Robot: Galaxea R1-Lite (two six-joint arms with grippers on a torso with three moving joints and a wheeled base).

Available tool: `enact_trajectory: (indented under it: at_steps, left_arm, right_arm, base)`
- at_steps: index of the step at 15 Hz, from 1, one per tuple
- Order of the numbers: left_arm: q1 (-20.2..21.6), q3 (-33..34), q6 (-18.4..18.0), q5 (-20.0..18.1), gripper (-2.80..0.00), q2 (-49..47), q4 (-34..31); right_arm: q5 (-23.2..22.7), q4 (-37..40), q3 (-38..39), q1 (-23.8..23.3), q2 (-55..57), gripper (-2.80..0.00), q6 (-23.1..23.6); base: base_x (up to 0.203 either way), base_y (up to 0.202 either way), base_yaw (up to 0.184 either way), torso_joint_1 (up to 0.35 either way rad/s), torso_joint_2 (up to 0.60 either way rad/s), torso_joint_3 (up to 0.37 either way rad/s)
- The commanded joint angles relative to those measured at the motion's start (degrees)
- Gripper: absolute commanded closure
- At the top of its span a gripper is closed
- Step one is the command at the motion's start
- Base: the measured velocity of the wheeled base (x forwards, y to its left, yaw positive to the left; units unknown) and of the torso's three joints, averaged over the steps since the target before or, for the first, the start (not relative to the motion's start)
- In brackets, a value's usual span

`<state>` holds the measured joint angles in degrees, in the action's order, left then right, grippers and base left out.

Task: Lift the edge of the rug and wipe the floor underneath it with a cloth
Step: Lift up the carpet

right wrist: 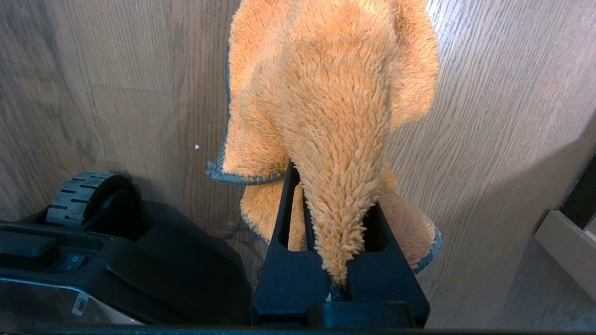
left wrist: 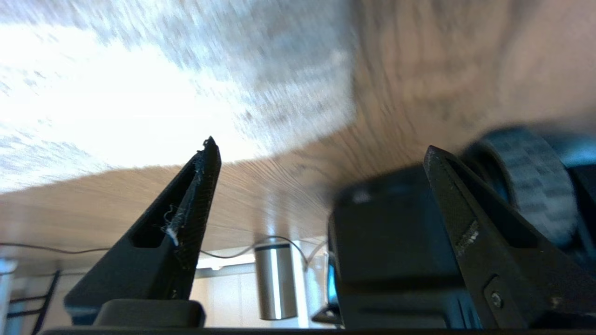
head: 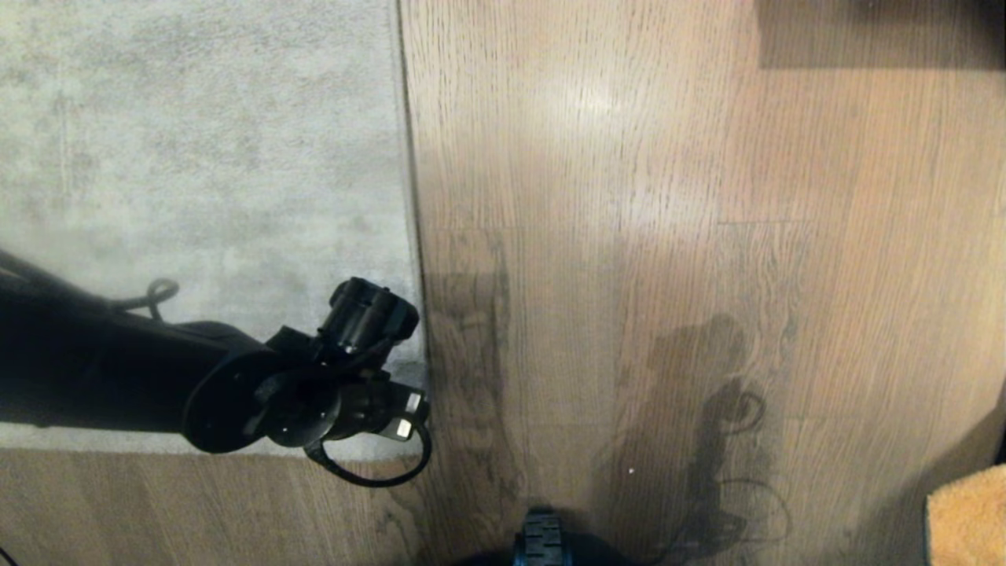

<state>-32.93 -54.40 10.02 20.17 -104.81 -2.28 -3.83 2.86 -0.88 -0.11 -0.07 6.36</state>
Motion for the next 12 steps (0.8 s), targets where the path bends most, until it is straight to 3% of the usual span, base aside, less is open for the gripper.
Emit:
enact_trajectory:
  at_steps: [1,6,12]
  left_arm:
    - [-0.03,-3.00,-0.05,1.73,-2.80,-4.11,-0.17]
    - [-0.03,-8.24,-0.71,6.97,-2.80,-9.42,-0.18]
    - [-0.03,-8.88,-0.79,11.14,-2.80,-11.43,-0.18]
  right_arm:
    - [-0.04,0.04,0.00,0.02,0.07,0.00,0.05]
    - [-0.04,0.04,0.00,0.02,0.07,0.00,0.05]
    - [-0.04,0.04,0.00,0.02,0.07,0.00,0.05]
  base:
    - [0.000,0.000,0.000,0.000,0.00,0.000]
    - [0.000,0.000,0.000,0.000,0.00,0.000]
    - [0.000,0.000,0.000,0.000,0.00,0.000]
